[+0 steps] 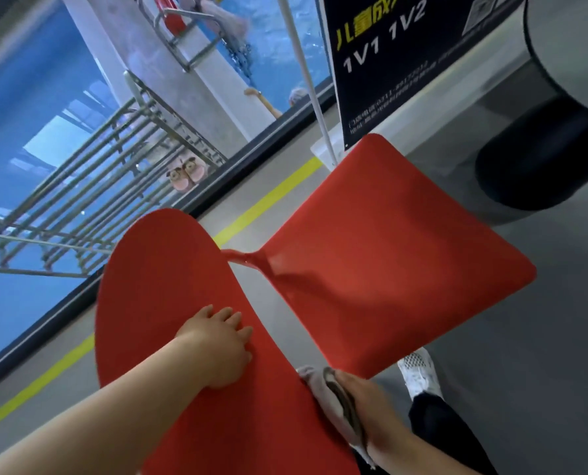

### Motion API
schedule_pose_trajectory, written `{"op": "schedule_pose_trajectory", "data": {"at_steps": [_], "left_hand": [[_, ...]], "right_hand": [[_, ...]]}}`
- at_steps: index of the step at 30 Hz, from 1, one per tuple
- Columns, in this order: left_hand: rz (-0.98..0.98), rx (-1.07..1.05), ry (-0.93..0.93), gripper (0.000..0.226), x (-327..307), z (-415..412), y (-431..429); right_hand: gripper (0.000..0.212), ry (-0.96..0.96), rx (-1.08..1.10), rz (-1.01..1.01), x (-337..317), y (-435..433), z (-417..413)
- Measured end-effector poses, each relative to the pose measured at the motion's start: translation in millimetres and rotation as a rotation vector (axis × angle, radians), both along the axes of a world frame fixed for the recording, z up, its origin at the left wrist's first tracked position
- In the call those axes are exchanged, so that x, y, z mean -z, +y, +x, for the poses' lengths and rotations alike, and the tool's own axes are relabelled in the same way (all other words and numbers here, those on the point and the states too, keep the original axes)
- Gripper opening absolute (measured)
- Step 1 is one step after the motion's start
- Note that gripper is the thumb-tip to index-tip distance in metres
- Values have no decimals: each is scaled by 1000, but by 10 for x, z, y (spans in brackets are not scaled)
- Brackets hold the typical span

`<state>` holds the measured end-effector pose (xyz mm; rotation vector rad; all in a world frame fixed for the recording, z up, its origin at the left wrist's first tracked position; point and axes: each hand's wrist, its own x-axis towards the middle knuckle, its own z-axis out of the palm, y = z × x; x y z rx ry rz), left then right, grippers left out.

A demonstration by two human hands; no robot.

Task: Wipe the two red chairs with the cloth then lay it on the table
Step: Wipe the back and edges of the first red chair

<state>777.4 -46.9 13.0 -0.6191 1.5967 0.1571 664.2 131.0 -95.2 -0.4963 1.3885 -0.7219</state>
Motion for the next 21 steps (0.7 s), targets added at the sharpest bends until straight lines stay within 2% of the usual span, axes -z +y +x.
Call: {"op": "schedule_pose_trajectory", "data": {"at_steps": [4,7,9,12,16,21], "left_hand": [[-65,70,-22,55,-62,69,-166],[-180,193,-70,55,-81,104,-328],[-290,266,-89,56,-114,117,-483],[-391,327,-91,60,-146,140,-750],[-367,391,-24,62,-71,90,-1015],[-310,442,-12,59,183,54,-1238]], "right_hand": [[27,-107,57,-11,-95,-269,220],[23,-78,29,-177,-205,-614,536],[32,-88,58,-324,-213,-892,748],[44,-223,129,-315,-221,-1464,957],[51,-180,149,-364,-74,-2009,1053],[44,-190,189,-332,410,-2416,1006]]}}
